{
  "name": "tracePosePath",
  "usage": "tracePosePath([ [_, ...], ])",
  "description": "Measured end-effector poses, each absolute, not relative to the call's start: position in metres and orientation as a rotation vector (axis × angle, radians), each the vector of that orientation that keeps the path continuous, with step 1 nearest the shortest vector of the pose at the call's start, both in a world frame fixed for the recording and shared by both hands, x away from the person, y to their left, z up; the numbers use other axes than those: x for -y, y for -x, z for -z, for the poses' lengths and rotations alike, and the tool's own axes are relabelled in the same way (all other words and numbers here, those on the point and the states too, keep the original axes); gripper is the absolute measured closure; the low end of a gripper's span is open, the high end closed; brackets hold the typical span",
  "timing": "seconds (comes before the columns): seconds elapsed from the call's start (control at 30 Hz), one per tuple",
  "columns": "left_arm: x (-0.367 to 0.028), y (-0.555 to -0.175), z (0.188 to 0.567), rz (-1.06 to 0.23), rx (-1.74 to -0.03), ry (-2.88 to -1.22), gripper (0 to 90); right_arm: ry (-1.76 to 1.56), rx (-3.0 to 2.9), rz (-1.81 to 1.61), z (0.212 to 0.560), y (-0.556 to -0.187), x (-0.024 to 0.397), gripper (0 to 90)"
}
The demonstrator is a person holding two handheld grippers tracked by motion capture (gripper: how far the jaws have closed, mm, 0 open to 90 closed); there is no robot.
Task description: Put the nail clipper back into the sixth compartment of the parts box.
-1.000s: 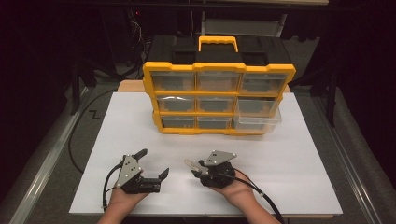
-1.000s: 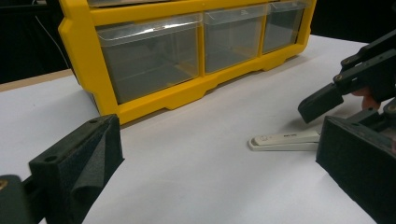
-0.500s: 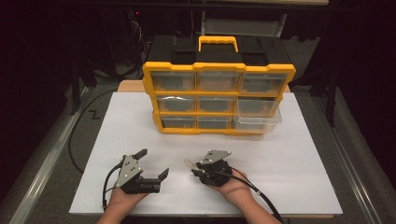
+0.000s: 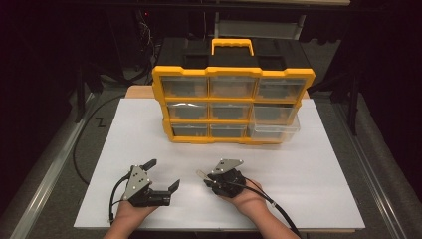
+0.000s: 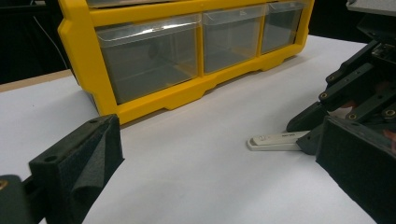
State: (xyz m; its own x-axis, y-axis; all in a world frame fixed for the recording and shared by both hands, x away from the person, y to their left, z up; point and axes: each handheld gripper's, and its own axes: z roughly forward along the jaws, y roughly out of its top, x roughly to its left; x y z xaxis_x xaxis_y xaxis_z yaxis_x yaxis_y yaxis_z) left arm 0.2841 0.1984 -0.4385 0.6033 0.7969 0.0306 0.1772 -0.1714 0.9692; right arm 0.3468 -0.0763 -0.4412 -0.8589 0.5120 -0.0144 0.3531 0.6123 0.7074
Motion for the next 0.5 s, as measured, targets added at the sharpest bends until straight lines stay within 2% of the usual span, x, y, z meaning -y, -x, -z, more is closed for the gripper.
tracePosePath([
  [0.5,-0.1983,-0.2840,0.4383,-0.673,-0.810,-1.684,1.3,-0.688,-2.649,-1.074,0.4401,-0.3510,0.0770,79.7],
])
